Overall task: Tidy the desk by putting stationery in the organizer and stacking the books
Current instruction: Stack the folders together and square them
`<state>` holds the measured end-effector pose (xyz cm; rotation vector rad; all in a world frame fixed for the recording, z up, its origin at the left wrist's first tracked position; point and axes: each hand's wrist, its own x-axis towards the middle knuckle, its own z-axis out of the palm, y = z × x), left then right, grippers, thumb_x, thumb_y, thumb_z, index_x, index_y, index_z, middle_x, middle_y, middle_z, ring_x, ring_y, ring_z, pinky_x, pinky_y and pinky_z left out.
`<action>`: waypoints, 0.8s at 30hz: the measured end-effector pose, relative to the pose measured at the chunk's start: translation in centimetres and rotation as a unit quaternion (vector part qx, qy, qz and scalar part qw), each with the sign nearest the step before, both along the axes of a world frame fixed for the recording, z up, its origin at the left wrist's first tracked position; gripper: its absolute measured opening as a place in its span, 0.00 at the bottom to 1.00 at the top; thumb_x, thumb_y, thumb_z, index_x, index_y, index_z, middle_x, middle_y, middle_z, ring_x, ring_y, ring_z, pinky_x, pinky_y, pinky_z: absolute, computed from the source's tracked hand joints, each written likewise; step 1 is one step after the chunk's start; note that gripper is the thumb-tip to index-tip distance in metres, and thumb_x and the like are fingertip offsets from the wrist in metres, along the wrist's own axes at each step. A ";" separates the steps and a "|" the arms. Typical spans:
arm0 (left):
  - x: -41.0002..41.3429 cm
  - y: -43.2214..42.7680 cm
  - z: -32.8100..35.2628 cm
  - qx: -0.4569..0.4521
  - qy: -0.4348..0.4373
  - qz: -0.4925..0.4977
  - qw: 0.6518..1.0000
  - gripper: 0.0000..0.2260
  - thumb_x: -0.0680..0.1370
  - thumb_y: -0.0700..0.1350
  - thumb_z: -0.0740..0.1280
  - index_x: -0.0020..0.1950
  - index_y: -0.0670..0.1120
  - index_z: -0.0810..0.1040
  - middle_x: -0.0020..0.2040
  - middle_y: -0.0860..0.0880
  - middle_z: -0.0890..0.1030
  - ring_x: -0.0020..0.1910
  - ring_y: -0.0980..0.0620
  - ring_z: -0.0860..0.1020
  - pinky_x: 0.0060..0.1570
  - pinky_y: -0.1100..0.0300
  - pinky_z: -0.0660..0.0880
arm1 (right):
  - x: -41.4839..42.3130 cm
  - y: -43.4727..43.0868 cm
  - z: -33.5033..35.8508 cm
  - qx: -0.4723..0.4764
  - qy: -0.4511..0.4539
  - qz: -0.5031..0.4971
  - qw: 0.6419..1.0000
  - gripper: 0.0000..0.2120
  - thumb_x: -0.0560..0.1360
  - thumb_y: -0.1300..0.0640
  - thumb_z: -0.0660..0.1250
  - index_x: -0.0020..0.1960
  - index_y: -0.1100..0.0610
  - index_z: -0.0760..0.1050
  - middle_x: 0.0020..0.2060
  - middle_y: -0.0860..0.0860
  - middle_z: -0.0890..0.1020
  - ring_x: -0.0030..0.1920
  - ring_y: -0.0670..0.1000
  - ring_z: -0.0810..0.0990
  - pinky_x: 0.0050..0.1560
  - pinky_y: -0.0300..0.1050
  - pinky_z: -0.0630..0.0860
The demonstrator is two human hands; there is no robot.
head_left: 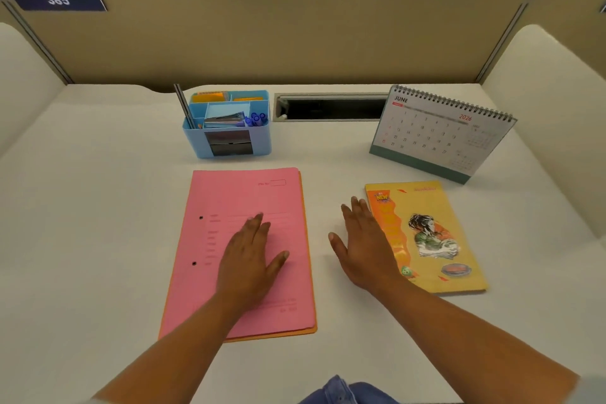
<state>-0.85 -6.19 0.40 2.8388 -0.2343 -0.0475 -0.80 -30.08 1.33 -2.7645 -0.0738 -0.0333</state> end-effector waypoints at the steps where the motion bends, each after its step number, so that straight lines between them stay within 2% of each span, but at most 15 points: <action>1: 0.0 -0.3 -0.1 0.010 -0.002 -0.008 1.000 0.37 0.76 0.70 0.47 0.78 0.47 0.59 0.80 0.50 0.55 0.78 0.49 0.55 0.75 0.52 0.52 | 0.0 -0.3 -0.1 -0.020 -0.007 0.009 1.000 0.33 0.80 0.39 0.46 0.79 0.56 0.50 0.79 0.52 0.48 0.77 0.47 0.39 0.75 0.42 0.39; 5: -0.1 -1.8 -0.4 0.032 -0.009 -0.015 0.999 0.37 0.77 0.69 0.45 0.80 0.48 0.52 0.80 0.50 0.49 0.79 0.52 0.47 0.75 0.56 0.43 | 0.0 -1.3 -0.9 -0.057 -0.005 0.039 0.998 0.34 0.78 0.39 0.40 0.79 0.56 0.47 0.79 0.52 0.46 0.77 0.47 0.38 0.76 0.44 0.39; 8: 0.4 -2.8 -0.8 0.030 -0.007 -0.011 0.999 0.38 0.76 0.69 0.42 0.80 0.47 0.49 0.80 0.51 0.47 0.78 0.53 0.44 0.75 0.56 0.42 | 0.2 -1.5 -1.5 -0.046 0.007 0.049 0.998 0.34 0.78 0.40 0.41 0.79 0.57 0.47 0.79 0.52 0.47 0.78 0.51 0.42 0.77 0.48 0.43; 11: 0.9 -3.4 -1.3 0.030 0.000 -0.003 1.000 0.37 0.77 0.68 0.41 0.80 0.48 0.43 0.79 0.52 0.42 0.78 0.53 0.42 0.74 0.57 0.40 | 0.2 -1.5 -1.9 -0.046 0.011 0.043 0.998 0.33 0.79 0.42 0.42 0.79 0.57 0.46 0.79 0.53 0.46 0.78 0.51 0.42 0.76 0.46 0.40; 14: 1.5 -3.6 -2.0 0.047 0.034 -0.041 0.997 0.36 0.77 0.68 0.39 0.79 0.49 0.39 0.79 0.52 0.38 0.78 0.52 0.38 0.74 0.56 0.38 | 0.2 -1.6 -2.1 -0.039 0.020 0.029 0.999 0.34 0.78 0.40 0.39 0.79 0.56 0.45 0.79 0.52 0.46 0.78 0.51 0.41 0.75 0.45 0.38; 19: 0.9 -3.5 -3.2 0.046 0.047 -0.046 0.997 0.35 0.77 0.66 0.37 0.79 0.48 0.40 0.78 0.53 0.38 0.77 0.54 0.38 0.75 0.56 0.38 | -0.2 -2.1 -2.9 -0.067 0.023 0.028 0.997 0.34 0.78 0.40 0.38 0.79 0.56 0.46 0.79 0.52 0.47 0.78 0.51 0.42 0.76 0.45 0.39; 24: 0.8 -3.6 -3.5 0.011 0.030 -0.035 0.999 0.31 0.78 0.61 0.36 0.79 0.49 0.42 0.80 0.52 0.43 0.77 0.55 0.40 0.75 0.57 0.39 | -0.2 -1.9 -3.0 -0.088 0.027 0.024 0.995 0.34 0.77 0.41 0.36 0.79 0.57 0.47 0.79 0.53 0.49 0.79 0.51 0.44 0.76 0.46 0.40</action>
